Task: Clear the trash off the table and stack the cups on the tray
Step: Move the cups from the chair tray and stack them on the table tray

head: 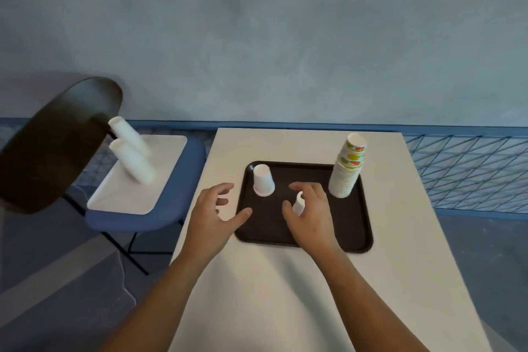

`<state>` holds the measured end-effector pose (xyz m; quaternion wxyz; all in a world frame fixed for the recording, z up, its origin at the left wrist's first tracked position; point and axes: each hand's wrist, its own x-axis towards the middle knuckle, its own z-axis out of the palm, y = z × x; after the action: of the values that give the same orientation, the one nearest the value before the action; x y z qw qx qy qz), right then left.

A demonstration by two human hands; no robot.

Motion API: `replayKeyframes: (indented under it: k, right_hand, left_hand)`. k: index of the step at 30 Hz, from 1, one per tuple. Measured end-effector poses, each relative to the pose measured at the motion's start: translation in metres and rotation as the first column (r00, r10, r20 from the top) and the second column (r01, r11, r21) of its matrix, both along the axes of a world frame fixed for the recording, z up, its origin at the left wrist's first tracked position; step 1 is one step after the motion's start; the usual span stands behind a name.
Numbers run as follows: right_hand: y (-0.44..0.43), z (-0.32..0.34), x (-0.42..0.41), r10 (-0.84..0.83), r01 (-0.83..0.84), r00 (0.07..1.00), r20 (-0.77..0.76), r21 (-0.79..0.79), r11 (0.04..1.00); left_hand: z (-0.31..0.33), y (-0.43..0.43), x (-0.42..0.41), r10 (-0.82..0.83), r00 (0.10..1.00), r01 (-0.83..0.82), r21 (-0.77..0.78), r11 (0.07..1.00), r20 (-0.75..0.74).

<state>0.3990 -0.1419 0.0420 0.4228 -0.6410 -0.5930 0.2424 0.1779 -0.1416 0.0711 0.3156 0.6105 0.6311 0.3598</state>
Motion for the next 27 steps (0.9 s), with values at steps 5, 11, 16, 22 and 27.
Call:
replayKeyframes:
  k: [5,11,16,22,27]
  right_hand:
    - [0.007,0.006,-0.096,0.025,-0.026,0.999,-0.040,-0.031,0.999]
    - [0.014,0.014,-0.178,0.101,-0.102,0.994,-0.036,-0.045,0.994]
    - [0.025,0.016,-0.211,0.179,-0.180,0.983,-0.028,-0.050,0.982]
    - [0.052,0.010,-0.245,0.295,-0.295,0.955,-0.020,-0.078,0.952]
    - [0.077,0.007,-0.284,0.372,-0.373,0.928,-0.033,-0.116,0.920]
  left_hand:
    - [-0.004,0.003,-0.101,0.019,1.000,-0.019,0.005,1.000,0.023]
    - [-0.009,0.009,-0.186,0.123,0.991,-0.122,-0.023,0.992,0.058]
    - [-0.015,0.018,-0.214,0.159,0.986,-0.156,-0.051,0.986,0.049]
    - [-0.026,0.031,-0.240,0.243,0.970,-0.242,-0.065,0.968,0.013]
    - [-0.036,0.048,-0.273,0.320,0.946,-0.312,-0.118,0.943,0.048]
